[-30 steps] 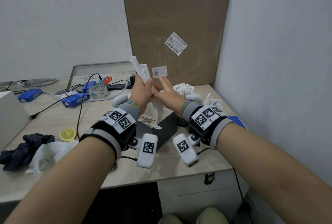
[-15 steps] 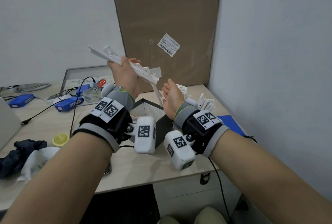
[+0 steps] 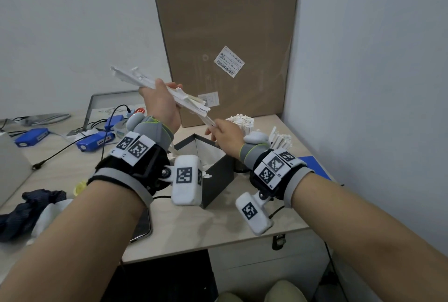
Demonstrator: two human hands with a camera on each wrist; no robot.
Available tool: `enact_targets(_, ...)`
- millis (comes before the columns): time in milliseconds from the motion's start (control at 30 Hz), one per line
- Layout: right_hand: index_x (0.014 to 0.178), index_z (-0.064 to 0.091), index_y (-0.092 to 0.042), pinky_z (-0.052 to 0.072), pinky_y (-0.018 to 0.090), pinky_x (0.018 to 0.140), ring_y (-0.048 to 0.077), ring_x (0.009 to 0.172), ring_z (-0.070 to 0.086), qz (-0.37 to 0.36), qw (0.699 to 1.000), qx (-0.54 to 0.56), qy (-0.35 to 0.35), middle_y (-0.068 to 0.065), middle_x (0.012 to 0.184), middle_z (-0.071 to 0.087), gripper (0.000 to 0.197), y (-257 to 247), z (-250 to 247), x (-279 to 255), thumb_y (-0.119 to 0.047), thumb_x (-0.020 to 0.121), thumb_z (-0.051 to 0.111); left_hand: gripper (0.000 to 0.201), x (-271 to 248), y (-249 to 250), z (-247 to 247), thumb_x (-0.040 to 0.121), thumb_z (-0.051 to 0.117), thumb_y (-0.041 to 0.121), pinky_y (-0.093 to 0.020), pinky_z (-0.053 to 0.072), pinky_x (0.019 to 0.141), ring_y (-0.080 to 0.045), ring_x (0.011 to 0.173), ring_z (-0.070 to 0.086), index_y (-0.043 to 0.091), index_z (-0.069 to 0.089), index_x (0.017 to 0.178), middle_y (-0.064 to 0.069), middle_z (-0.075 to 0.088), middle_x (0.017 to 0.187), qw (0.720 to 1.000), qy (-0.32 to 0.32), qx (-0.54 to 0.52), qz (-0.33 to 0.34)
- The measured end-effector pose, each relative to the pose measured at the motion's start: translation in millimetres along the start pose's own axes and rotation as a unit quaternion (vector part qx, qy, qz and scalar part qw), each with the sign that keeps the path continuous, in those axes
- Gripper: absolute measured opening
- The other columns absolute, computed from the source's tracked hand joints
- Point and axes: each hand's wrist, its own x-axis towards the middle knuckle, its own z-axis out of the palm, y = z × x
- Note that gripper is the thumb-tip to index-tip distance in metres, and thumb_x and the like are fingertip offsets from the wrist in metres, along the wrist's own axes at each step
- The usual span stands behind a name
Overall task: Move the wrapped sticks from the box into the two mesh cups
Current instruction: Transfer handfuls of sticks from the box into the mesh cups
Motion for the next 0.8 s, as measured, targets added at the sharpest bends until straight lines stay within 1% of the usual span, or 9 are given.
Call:
enact_targets(133, 0.098, 0.061, -0.008, 0.033, 0.032, 0.066, 0.023, 0.075, 0.047, -0.034, 0.997, -0.069, -0.008, -0.004, 0.064, 0.043, 0.029, -5.4, -8.2, -9.7, -0.020, 0.101, 0.036, 0.016, 14.3, 5.7, -6.5, 0.097, 0.032, 0.007, -0.025, 0.051, 0.049, -0.014, 0.049, 0.054, 0.007, 0.036, 0.113, -0.005, 0.050, 0.067, 0.997, 0.058, -0.036, -0.029)
enact_targets(200, 0.096, 0.061, -0.009, 0.033, 0.031, 0.066, 0.023, 0.077, 0.047, -0.040, 0.995, -0.091, -0.014, -0.004, 0.067, 0.043, 0.028, -6.1, -15.8, -13.3, -0.019, 0.101, 0.035, 0.014, 20.5, 9.2, -10.8, 0.096, 0.032, 0.006, -0.028, 0.050, 0.050, -0.016, 0.050, 0.049, 0.006, 0.038, 0.110, -0.005, 0.047, 0.066, 0.994, 0.090, -0.054, -0.038)
enact_targets(267, 0.089, 0.060, -0.014, 0.035, 0.032, 0.068, 0.022, 0.077, 0.049, -0.040, 0.995, -0.088, -0.008, -0.005, 0.068, 0.044, 0.028, -3.6, -25.1, -17.2, -0.018, 0.101, 0.035, 0.014, 26.3, 14.1, -16.2, 0.094, 0.033, 0.005, -0.026, 0.048, 0.048, -0.017, 0.052, 0.045, 0.005, 0.040, 0.106, -0.005, 0.045, 0.063, 0.992, 0.121, -0.029, -0.030)
enact_targets(400, 0.086, 0.062, -0.013, 0.032, 0.022, 0.054, 0.016, 0.065, 0.044, -0.023, 0.997, -0.063, 0.030, -0.007, 0.064, 0.043, 0.028, 5.8, -48.2, -25.1, -0.017, 0.099, 0.038, 0.017, 29.5, 21.0, -23.6, 0.096, 0.040, 0.015, -0.020, 0.047, 0.042, -0.017, 0.045, 0.043, 0.005, 0.044, 0.110, -0.005, 0.043, 0.057, 0.989, 0.148, -0.015, -0.013)
enact_targets(433, 0.082, 0.061, -0.014, 0.031, 0.025, 0.054, 0.016, 0.063, 0.043, -0.019, 0.998, -0.044, 0.045, -0.006, 0.063, 0.043, 0.028, 8.6, -52.6, -25.4, -0.016, 0.099, 0.039, 0.021, 28.3, 20.7, -24.1, 0.096, 0.043, 0.018, -0.020, 0.046, 0.043, -0.015, 0.042, 0.042, 0.004, 0.045, 0.113, -0.004, 0.042, 0.057, 0.989, 0.145, -0.015, -0.010)
enact_targets(500, 0.074, 0.056, -0.017, 0.032, 0.026, 0.053, 0.014, 0.057, 0.041, -0.009, 0.997, 0.054, 0.056, -0.004, 0.061, 0.044, 0.030, 10.7, -59.9, -26.8, -0.016, 0.099, 0.038, 0.021, 20.9, 17.0, -21.0, 0.097, 0.048, 0.022, -0.019, 0.043, 0.042, -0.011, 0.035, 0.038, 0.003, 0.047, 0.106, -0.002, 0.037, 0.057, 0.993, 0.113, -0.024, -0.005)
enact_targets(600, 0.079, 0.055, -0.016, 0.029, 0.015, 0.040, 0.009, 0.048, 0.034, 0.010, 0.976, 0.218, -0.004, -0.002, 0.061, 0.042, 0.029, -0.8, -67.8, -29.9, -0.019, 0.101, 0.036, 0.029, 3.4, 1.8, -10.1, 0.093, 0.057, 0.034, -0.019, 0.036, 0.039, -0.007, 0.032, 0.034, 0.010, 0.045, 0.083, 0.001, 0.033, 0.057, 0.999, 0.022, 0.014, -0.029)
enact_targets(700, 0.083, 0.052, -0.014, 0.024, 0.014, 0.037, 0.007, 0.044, 0.032, 0.022, 0.962, 0.265, -0.069, -0.002, 0.061, 0.039, 0.028, -17.9, -70.3, -27.4, -0.019, 0.103, 0.034, 0.037, -21.2, -17.5, 6.9, 0.088, 0.056, 0.050, -0.019, 0.031, 0.040, -0.005, 0.041, 0.032, 0.014, 0.051, 0.087, 0.006, 0.031, 0.056, 0.986, -0.100, 0.101, -0.085)
enact_targets(800, 0.079, 0.051, -0.014, 0.019, 0.017, 0.038, 0.007, 0.042, 0.028, 0.048, 0.961, 0.250, -0.105, -0.001, 0.059, 0.037, 0.027, -26.5, -70.8, -24.9, -0.016, 0.101, 0.035, 0.043, -42.8, -32.9, 20.3, 0.089, 0.052, 0.054, -0.020, 0.029, 0.040, -0.007, 0.038, 0.032, 0.014, 0.049, 0.071, 0.006, 0.034, 0.047, 0.964, -0.191, 0.165, -0.084)
